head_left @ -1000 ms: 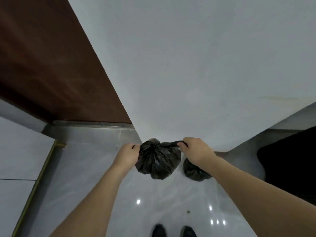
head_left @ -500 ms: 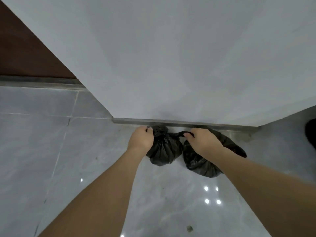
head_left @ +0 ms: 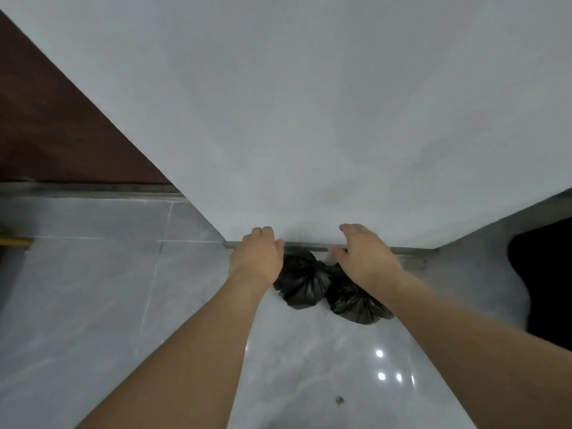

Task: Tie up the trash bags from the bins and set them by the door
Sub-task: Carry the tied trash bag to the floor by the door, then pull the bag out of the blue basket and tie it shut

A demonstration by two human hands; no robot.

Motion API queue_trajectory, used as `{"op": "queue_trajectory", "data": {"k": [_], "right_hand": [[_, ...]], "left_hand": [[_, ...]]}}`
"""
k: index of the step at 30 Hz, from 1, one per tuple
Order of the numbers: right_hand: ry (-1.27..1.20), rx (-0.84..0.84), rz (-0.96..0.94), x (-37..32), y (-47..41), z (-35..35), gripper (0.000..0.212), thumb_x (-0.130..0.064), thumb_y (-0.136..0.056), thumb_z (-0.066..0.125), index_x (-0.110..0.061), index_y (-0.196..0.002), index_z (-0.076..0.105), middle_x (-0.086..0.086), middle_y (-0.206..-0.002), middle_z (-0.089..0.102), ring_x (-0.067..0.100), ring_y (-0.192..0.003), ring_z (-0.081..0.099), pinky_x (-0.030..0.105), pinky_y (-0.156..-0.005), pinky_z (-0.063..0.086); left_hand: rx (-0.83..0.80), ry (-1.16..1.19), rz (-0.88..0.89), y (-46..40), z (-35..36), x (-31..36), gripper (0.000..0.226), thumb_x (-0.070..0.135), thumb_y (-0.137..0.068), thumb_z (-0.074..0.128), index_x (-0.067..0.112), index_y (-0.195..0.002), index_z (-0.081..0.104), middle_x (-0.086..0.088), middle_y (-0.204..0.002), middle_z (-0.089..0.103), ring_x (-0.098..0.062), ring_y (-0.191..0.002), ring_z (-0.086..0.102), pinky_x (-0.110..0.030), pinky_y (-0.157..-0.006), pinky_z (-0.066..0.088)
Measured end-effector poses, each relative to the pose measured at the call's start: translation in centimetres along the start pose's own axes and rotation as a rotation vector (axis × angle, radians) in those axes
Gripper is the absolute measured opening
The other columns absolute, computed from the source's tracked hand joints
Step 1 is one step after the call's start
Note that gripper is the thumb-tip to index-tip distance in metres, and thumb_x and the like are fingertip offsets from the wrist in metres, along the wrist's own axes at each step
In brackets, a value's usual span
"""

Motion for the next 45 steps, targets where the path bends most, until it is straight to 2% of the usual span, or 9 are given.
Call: {"op": "queue_trajectory", "data": {"k": [4,9,14,17,20,23,36,42,45], "right_hand": [[0.021,0.024,-0.059,-6.7,7.6,-11.9,0.058,-0.037,-0.102,0.037,-0.009,-0.151,0.025,0.007,-0.157,0.028,0.022,-0.143,0.026,0.03,-0.114,0.023],[-0.032,0.112,-0.159,-16.5,22.8,-27.5,0.056,-0.039,-0.103,0.031,-0.011,-0.151,0.024,0.004,-0.157,0.028,0.018,-0.144,0.026,0.025,-0.114,0.02],[0.051,0.275,-0.327,-24.9,36.9,-41.3,0.056,-0.032,-0.103,0.033,-0.004,-0.15,0.022,0.011,-0.157,0.027,0.024,-0.144,0.023,0.029,-0.116,0.015],[0.109,0.389,-0.392,-27.7,41.8,-46.8,0.055,-0.03,-0.103,0.034,-0.003,-0.15,0.023,0.011,-0.156,0.027,0.025,-0.145,0.021,0.03,-0.116,0.014],[0.144,0.461,-0.407,-29.3,44.3,-50.1,0.055,-0.03,-0.103,0.033,-0.003,-0.149,0.023,0.011,-0.156,0.027,0.024,-0.145,0.02,0.03,-0.116,0.014],[0.157,0.503,-0.43,-31.1,45.6,-51.2,0.055,-0.03,-0.103,0.033,-0.003,-0.15,0.021,0.01,-0.157,0.026,0.024,-0.145,0.019,0.03,-0.116,0.013],[0.12,0.459,-0.498,-36.6,47.2,-49.0,0.057,-0.028,-0.102,0.035,-0.002,-0.151,0.02,0.013,-0.158,0.024,0.026,-0.146,0.019,0.033,-0.118,0.015],[0.135,0.443,-0.625,-39.1,48.9,-47.5,0.053,-0.025,-0.1,0.038,-0.002,-0.147,0.029,0.015,-0.152,0.035,0.029,-0.14,0.031,0.035,-0.115,0.022],[0.148,0.401,-0.724,-41.4,49.7,-45.7,0.056,-0.028,-0.099,0.039,-0.005,-0.149,0.027,0.013,-0.154,0.034,0.027,-0.141,0.032,0.035,-0.116,0.025]], "left_hand": [[0.06,-0.072,0.11,6.3,-13.8,3.2,0.04,0.035,-0.103,0.029,0.009,-0.127,0.048,-0.007,-0.127,0.052,-0.023,-0.114,0.049,-0.031,-0.095,0.038],[0.135,-0.085,0.162,18.8,-33.5,7.1,0.045,0.036,-0.103,0.03,0.009,-0.138,0.042,-0.007,-0.14,0.046,-0.024,-0.127,0.041,-0.031,-0.109,0.028],[0.515,-0.137,0.242,31.7,-52.9,9.6,0.046,0.032,-0.102,0.036,0.005,-0.139,0.042,-0.011,-0.144,0.045,-0.026,-0.135,0.038,-0.039,-0.117,0.02],[0.66,-0.183,0.213,36.5,-60.1,9.4,0.048,0.032,-0.102,0.034,0.006,-0.142,0.038,-0.01,-0.147,0.041,-0.024,-0.139,0.032,-0.039,-0.12,0.015],[0.693,-0.215,0.173,39.0,-63.9,8.7,0.051,0.035,-0.103,0.03,0.008,-0.146,0.031,-0.007,-0.153,0.033,-0.022,-0.144,0.023,-0.038,-0.121,0.011],[0.74,-0.21,0.161,40.6,-66.1,8.3,0.05,0.035,-0.103,0.03,0.008,-0.146,0.032,-0.006,-0.152,0.034,-0.022,-0.144,0.024,-0.038,-0.121,0.013],[0.726,-0.185,0.05,44.5,-67.6,2.5,0.051,0.037,-0.103,0.032,0.012,-0.147,0.031,-0.005,-0.154,0.034,-0.021,-0.144,0.026,-0.038,-0.121,0.013],[0.76,-0.164,-0.111,49.2,-67.5,-0.9,0.052,0.04,-0.102,0.032,0.013,-0.147,0.034,-0.006,-0.152,0.037,-0.021,-0.143,0.029,-0.039,-0.121,0.016],[0.771,-0.136,-0.23,52.6,-66.9,-3.6,0.052,0.038,-0.102,0.032,0.012,-0.147,0.034,-0.007,-0.152,0.037,-0.023,-0.142,0.029,-0.039,-0.12,0.016]]}}
Point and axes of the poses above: each hand's wrist, its own y-axis away from the middle knuckle, its own z-axis out of the palm, x = y × z, the point moved 3 cm from there along -y, towards the middle knuckle
